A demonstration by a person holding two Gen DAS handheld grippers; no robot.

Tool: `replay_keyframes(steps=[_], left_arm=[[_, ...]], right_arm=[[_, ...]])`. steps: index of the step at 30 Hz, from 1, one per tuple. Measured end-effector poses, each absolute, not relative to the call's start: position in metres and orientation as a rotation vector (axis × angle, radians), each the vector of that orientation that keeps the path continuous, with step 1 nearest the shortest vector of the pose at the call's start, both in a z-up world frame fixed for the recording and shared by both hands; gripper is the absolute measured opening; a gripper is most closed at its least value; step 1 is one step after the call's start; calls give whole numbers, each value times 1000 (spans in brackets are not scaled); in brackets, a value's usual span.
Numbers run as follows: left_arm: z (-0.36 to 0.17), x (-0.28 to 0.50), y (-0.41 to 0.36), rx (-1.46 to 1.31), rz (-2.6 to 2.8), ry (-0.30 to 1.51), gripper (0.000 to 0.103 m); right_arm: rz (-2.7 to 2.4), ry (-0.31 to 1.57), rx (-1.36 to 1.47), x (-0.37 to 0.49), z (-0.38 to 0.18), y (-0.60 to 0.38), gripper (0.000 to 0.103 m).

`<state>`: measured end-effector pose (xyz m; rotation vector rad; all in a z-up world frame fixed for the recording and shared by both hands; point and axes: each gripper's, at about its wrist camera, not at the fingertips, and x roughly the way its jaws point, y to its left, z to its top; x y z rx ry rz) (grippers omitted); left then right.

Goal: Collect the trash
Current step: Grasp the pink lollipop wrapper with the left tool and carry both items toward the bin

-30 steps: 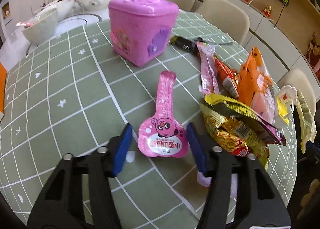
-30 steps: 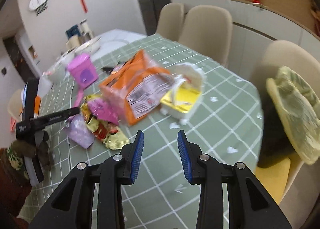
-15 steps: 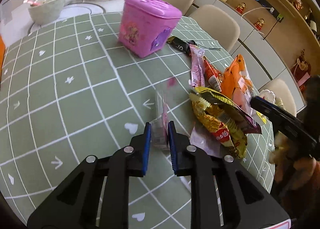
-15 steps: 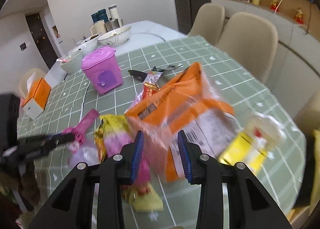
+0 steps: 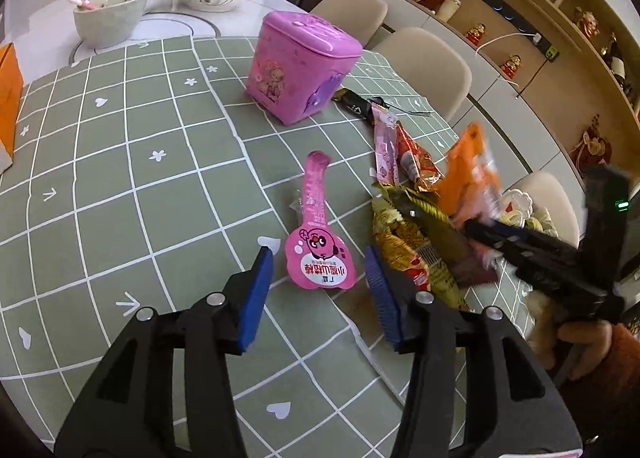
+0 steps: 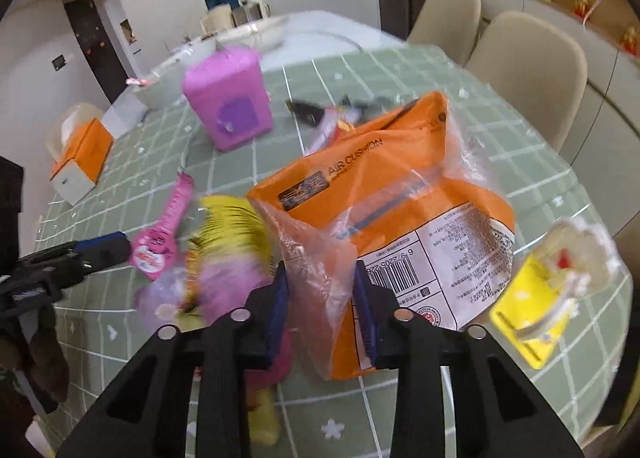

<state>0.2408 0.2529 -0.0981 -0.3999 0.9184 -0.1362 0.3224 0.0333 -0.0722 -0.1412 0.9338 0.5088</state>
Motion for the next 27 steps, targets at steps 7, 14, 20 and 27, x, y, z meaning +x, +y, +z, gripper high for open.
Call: replay_keyframes(steps=[7, 14, 20, 27], left_arm=[[-103, 250, 248, -357, -112, 938, 46], [-117, 269, 232, -314, -71, 997, 43], [-121, 270, 228, -349, -81, 998, 26], [-82, 257, 214, -309, -140, 895, 14]], right_arm=[[467, 866, -102, 287, -28, 5, 26], [388, 891, -59, 261, -27, -29, 26], [355, 884, -81, 246, -30, -40, 26], [349, 855, -97, 227, -23, -42, 26]])
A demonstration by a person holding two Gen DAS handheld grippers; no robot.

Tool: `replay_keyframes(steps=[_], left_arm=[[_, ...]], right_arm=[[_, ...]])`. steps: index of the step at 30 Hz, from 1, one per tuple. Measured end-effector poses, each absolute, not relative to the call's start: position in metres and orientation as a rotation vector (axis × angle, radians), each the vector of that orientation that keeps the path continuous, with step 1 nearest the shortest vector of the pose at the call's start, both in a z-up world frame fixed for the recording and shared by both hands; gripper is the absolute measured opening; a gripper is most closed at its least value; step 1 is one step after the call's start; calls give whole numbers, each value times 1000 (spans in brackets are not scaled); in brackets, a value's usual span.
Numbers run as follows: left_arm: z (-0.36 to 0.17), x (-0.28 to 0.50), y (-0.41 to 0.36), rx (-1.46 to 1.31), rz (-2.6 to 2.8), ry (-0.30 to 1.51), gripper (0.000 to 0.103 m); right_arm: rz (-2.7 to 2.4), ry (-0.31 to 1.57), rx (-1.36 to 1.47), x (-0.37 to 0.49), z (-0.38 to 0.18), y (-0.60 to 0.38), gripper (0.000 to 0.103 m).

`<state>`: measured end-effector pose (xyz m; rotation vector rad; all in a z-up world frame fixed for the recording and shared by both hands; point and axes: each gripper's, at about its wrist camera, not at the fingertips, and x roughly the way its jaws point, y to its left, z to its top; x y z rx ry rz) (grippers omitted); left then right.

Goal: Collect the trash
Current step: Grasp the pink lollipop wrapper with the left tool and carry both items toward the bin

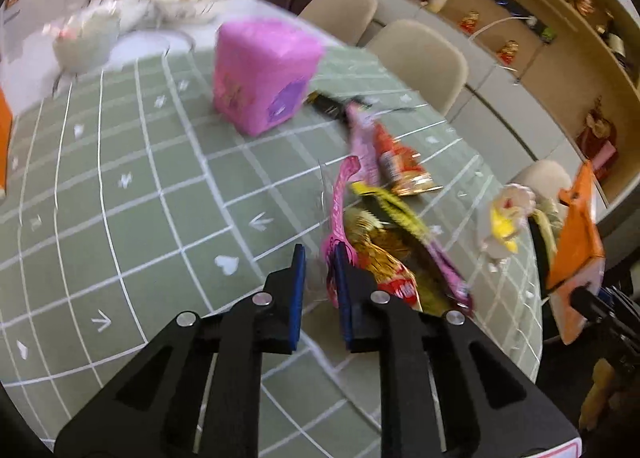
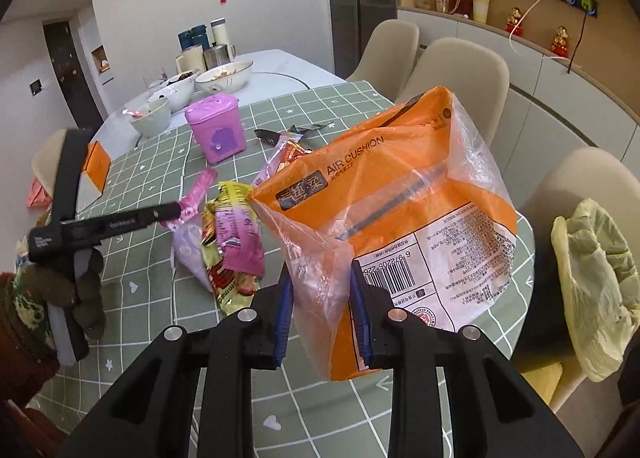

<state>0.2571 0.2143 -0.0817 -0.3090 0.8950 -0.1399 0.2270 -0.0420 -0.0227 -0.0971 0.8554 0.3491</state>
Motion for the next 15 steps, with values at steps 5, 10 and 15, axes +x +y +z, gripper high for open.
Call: replay_keyframes(steps=[5, 10, 15], left_arm=[[-43, 236, 193, -231, -168, 809, 14], [-5, 208, 173, -161, -168, 720, 14], [25, 186, 157, -163, -177, 663, 14]], right_arm=[[355, 842, -74, 215, -17, -51, 26], [382, 810, -47, 200, -5, -64, 26], [412, 740, -59, 184, 16, -76, 26]])
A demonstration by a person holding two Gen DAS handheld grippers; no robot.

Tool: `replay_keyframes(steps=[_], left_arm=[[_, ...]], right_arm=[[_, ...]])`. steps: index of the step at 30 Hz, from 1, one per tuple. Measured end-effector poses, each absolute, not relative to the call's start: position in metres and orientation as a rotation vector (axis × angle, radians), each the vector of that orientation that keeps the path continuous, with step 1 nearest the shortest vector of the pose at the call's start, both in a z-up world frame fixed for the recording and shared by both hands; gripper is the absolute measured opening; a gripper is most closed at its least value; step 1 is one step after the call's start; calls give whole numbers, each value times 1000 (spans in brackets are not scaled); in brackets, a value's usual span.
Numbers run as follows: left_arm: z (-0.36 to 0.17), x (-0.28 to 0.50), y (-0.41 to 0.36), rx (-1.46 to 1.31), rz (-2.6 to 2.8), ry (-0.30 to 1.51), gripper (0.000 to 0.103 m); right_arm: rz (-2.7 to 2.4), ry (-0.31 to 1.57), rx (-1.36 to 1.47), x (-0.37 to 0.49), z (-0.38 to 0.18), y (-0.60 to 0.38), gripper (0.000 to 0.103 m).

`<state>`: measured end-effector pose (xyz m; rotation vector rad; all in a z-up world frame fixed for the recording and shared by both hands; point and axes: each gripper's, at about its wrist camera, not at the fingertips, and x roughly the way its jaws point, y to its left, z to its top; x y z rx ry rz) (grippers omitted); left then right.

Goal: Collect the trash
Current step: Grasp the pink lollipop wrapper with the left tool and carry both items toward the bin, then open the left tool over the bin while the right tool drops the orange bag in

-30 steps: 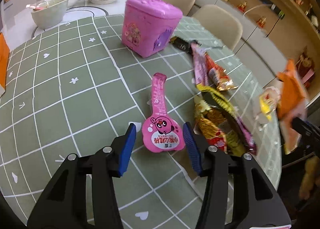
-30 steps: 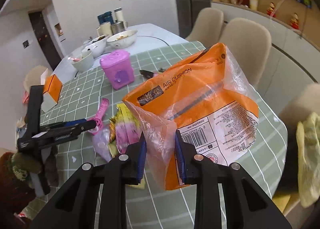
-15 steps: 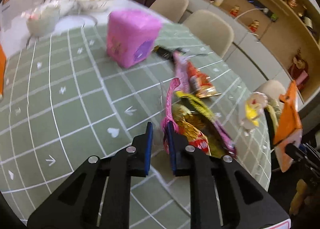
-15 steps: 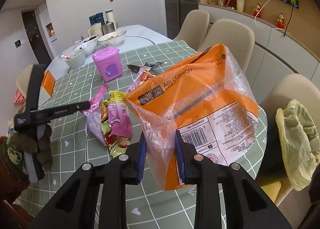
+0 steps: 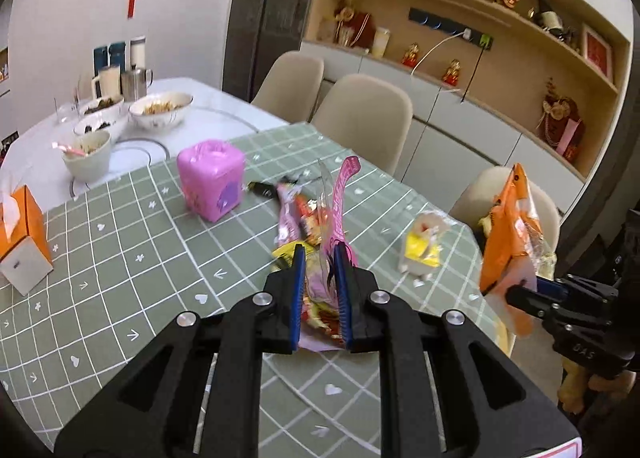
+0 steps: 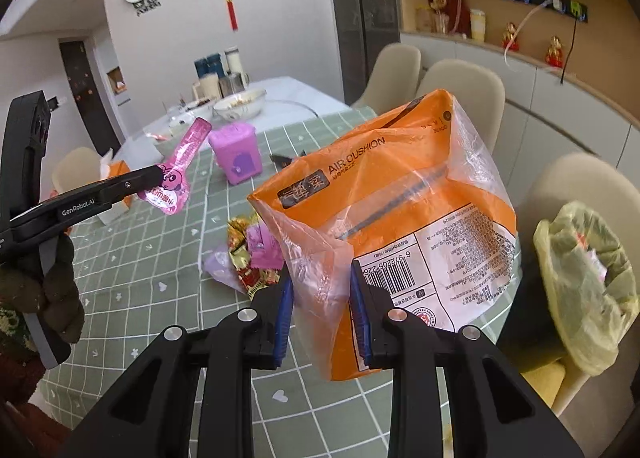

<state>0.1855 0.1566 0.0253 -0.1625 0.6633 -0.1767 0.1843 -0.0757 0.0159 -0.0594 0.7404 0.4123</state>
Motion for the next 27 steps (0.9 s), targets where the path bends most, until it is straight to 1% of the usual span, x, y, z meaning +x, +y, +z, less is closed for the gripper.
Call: replay_keyframes(steps=[6, 12, 16, 21, 27], left_arm=[[60, 176, 128, -155, -212, 609, 14], [77, 194, 83, -142, -281, 592, 14], [79, 211, 46, -159, -342, 597, 14], [76, 237, -21, -162, -439, 617, 14], [62, 269, -101, -171, -557, 671, 14]], right_arm=[[414, 671, -84, 175, 37, -101, 26], [367, 648, -82, 177, 51, -140, 26], [316, 642, -96, 179, 60, -178, 26], [232, 618, -81, 185, 71, -238, 26], [132, 613, -25, 190, 68, -316, 26]])
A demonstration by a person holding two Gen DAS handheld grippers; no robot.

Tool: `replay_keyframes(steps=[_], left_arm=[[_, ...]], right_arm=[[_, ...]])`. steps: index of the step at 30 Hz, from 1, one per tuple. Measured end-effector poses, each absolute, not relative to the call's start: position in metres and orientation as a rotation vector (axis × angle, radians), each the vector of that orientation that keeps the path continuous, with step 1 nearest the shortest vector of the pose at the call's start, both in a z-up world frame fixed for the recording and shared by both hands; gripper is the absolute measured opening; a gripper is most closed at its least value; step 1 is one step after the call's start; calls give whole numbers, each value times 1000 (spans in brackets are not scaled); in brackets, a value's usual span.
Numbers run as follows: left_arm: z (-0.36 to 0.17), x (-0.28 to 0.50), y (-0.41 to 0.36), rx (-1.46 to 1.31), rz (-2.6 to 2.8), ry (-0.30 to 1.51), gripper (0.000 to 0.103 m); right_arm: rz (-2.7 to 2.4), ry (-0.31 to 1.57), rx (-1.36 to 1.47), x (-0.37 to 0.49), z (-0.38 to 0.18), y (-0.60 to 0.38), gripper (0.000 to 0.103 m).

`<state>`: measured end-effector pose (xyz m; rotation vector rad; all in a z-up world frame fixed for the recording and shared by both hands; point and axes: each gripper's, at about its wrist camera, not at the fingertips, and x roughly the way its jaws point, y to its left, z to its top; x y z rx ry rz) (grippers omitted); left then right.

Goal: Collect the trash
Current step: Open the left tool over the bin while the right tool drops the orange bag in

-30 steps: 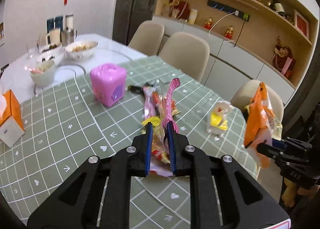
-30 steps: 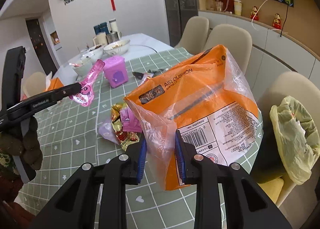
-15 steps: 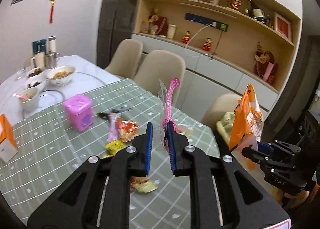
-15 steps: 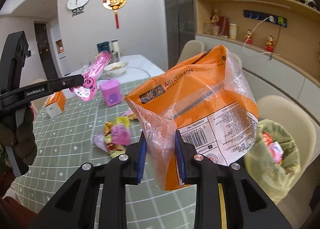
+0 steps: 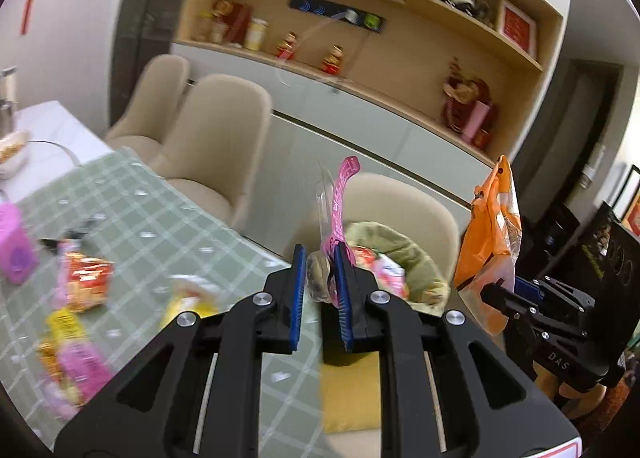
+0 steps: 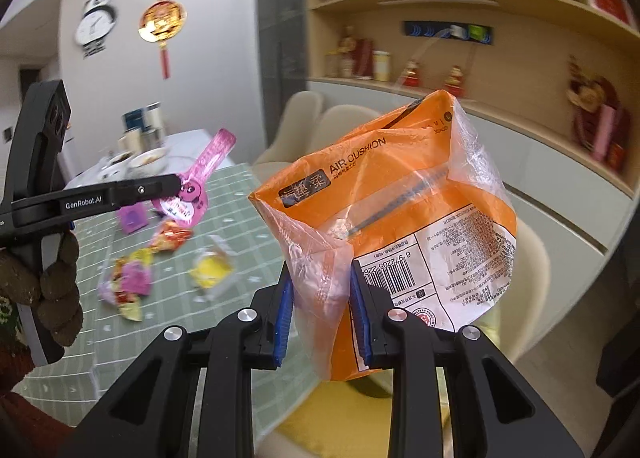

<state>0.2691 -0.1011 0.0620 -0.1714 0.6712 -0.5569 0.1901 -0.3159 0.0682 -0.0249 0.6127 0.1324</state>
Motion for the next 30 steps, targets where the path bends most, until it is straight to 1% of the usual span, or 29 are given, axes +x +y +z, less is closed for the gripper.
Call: replay_keyframes(steps=[11, 17, 18, 19, 21, 27, 30], left_arm=[[19, 322, -256, -91, -697, 782, 14], [-14, 350, -301, -76, -720, 870, 15], [-18, 355, -305, -70, -722, 884, 16], [-24, 359, -308, -67, -717, 897, 23], [-32, 366, -306, -80, -682, 921, 32], [-35, 362, -262, -103, -543, 930, 38], [-33, 356, -234, -129, -489, 939, 39]], right_arm=[[20, 611, 79, 201, 50, -441, 26], [53, 631, 117, 229, 37, -472, 26], [63, 640, 126, 234, 33, -473, 26], [74, 648, 132, 240, 30, -474, 26], [100, 666, 133, 250, 22, -470, 26], [243, 710, 132, 285, 4, -449, 26], [329, 748, 141, 309, -9, -434, 26]])
